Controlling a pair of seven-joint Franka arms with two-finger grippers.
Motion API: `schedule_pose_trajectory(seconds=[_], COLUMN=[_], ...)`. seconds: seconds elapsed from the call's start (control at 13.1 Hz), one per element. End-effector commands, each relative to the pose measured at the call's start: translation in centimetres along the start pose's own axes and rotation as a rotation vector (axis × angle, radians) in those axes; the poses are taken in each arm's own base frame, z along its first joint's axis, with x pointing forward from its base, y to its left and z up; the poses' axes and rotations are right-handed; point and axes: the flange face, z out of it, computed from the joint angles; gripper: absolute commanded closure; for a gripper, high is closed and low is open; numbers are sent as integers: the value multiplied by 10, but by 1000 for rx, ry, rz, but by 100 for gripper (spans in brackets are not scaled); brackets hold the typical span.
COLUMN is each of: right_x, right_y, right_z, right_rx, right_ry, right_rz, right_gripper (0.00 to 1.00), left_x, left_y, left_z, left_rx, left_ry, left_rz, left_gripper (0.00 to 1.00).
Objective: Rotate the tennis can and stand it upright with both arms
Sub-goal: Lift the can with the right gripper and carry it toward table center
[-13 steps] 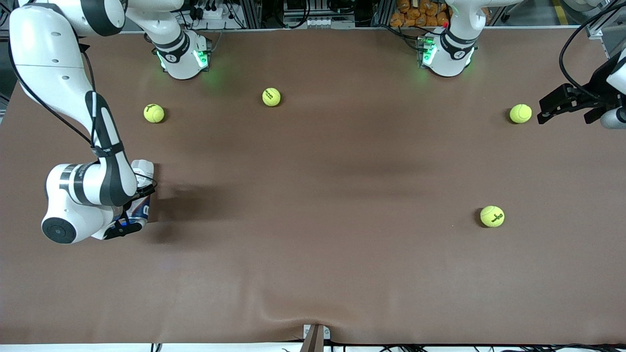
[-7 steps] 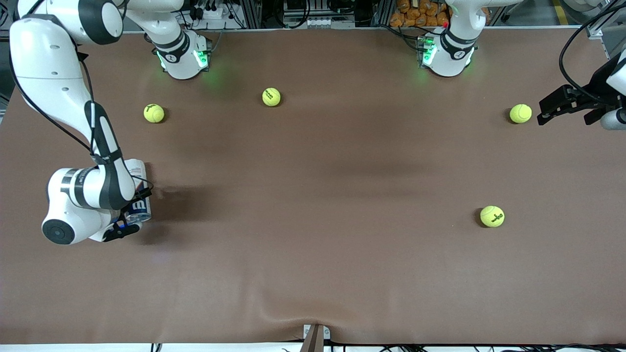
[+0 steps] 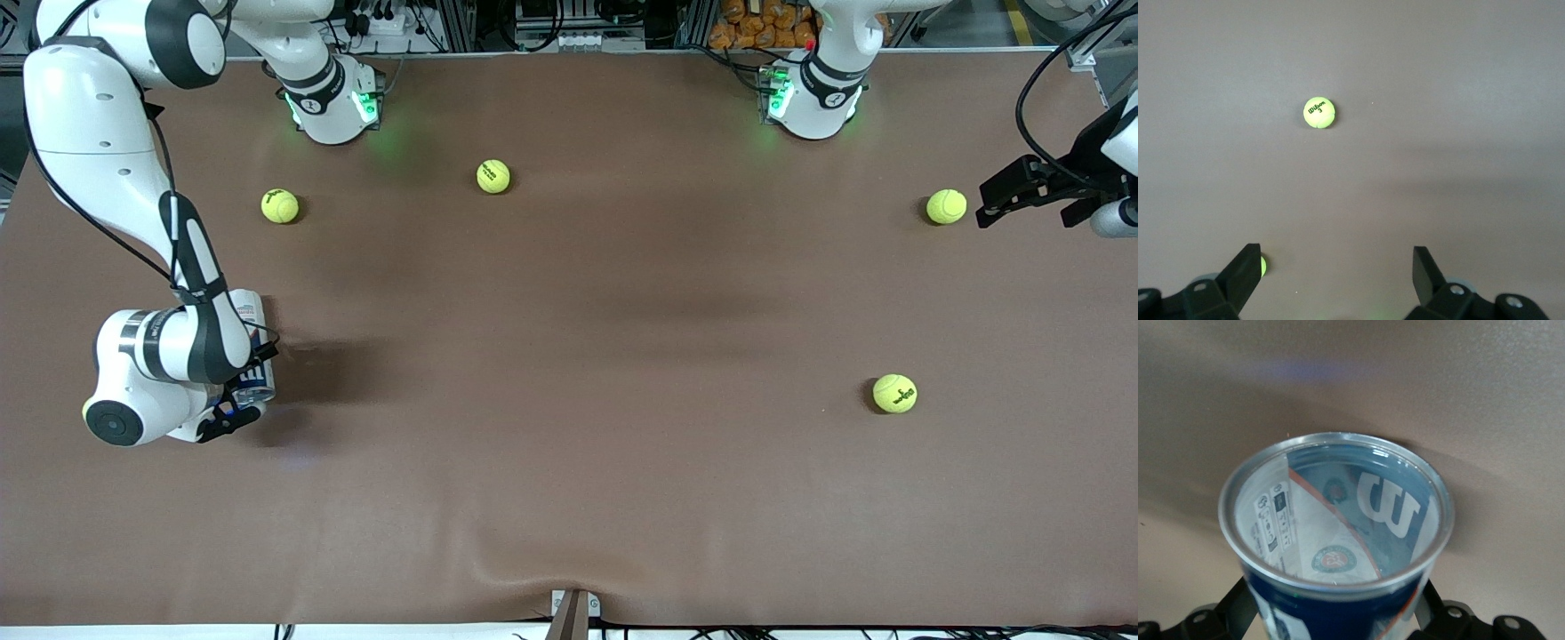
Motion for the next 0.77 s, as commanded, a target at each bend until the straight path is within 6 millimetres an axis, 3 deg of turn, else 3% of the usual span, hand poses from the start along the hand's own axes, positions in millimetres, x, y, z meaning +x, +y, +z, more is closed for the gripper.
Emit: schedule_pose_trajectory(seconds=[0.0,0.08,0.15,0.31,0.38,0.69], right_x=[-1,-1,1,6,13,62], right_y=[9,9,9,4,-11,-129], right_z=[7,6,2,-10,-19,-81], right_rx=[3,7,3,-15,-24,-52], right_ry=[-2,5,22,48,58,183], right_rz=[-19,-8,-6,-27,-52,-350], right_gripper=[17,47,54,54,54,50], left_x=[-1,0,0,0,0,2], left_y=[-3,-2,-2,-2,-2,-2], left_z=[0,0,0,1,2,4], left_rx=[-11,-11,-11,-11,-10,-10], left_ry=[7,9,10,12,10,12], left_rz=[12,14,14,14,14,14], left_gripper=[0,0,0,0,0,0])
